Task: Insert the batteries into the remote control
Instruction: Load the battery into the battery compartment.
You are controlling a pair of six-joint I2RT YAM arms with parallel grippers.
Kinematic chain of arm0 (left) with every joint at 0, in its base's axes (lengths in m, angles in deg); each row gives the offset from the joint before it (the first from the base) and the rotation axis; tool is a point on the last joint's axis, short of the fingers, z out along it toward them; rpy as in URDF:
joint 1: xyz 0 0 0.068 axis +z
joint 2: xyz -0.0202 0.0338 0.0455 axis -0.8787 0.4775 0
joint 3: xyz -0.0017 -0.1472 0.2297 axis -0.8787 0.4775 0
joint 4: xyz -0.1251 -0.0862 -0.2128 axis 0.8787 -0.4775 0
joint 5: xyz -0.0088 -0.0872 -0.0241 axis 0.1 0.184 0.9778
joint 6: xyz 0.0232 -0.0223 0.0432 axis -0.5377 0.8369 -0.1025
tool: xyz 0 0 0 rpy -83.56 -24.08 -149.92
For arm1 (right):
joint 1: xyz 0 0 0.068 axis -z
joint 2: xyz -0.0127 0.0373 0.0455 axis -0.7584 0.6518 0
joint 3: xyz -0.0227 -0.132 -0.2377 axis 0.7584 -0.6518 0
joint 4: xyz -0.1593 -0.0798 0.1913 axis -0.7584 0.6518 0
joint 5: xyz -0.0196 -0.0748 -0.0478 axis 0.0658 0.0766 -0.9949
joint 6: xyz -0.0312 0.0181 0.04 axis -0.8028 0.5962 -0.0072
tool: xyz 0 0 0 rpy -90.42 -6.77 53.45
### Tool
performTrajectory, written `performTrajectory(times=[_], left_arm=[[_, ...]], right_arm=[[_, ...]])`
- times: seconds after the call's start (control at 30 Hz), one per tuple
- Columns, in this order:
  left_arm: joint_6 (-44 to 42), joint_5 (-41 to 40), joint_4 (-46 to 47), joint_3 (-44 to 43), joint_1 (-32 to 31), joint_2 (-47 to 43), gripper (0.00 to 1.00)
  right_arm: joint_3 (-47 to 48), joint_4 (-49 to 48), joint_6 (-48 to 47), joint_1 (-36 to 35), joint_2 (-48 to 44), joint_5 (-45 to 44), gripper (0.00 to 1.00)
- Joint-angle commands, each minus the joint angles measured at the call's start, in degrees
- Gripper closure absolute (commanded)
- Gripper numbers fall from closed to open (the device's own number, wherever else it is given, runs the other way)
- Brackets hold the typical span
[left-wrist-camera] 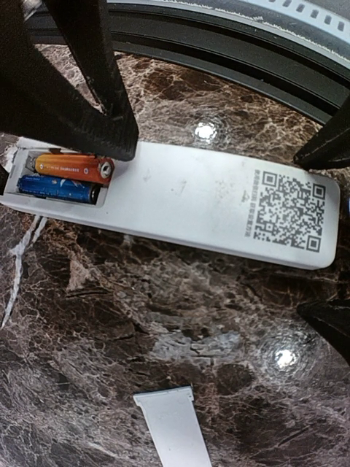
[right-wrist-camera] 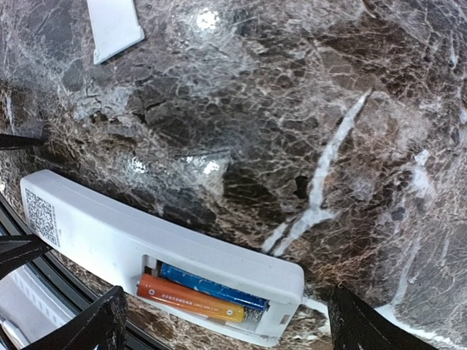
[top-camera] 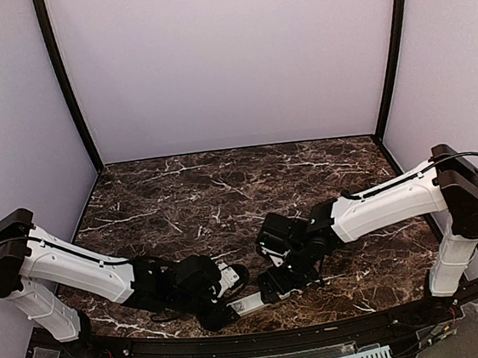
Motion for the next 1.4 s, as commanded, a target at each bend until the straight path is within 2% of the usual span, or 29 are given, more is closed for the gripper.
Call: performTrajectory(times=[0.0, 0.1, 0.27, 0.43, 0.63, 1.0, 1.37], left_arm=[[0.03, 1.04, -3.30, 1.87, -0.17, 1.33, 0.40], [0.03, 1.11, -3.31, 1.91, -0.17, 1.43, 0.40], [0.03, 1.05, -3.34, 1.91, -0.17, 1.37, 0.40], [0.03, 1.08, -3.37, 1.84, -0.17, 1.44, 0.40], [0.04, 1.09, -3.31, 1.83, -0.17, 1.53, 0.40], [0.04, 1.15, -3.32, 1.83, -0.17, 1.48, 0.40], [-0.02, 1.11, -3.34, 1.78, -0.17, 1.44, 0.40]], right_arm=[[0.32, 4.03, -1.01, 0.29, 1.06, -0.73, 0.05], [0.95, 2.84, -0.67, 0.76, 0.19, -0.99, 0.01], [1.25, 1.46, 2.06, 3.01, -1.39, -1.64, 0.02], [0.57, -0.87, 4.29, 3.55, -1.07, -0.44, 0.09], [0.90, -1.19, 3.79, 3.43, 0.43, 1.00, 0.10], [-3.52, 0.89, 4.85, 2.42, -2.02, 0.72, 0.12], [-2.86, 6.26, 6.07, 1.98, 0.11, -5.12, 0.17]])
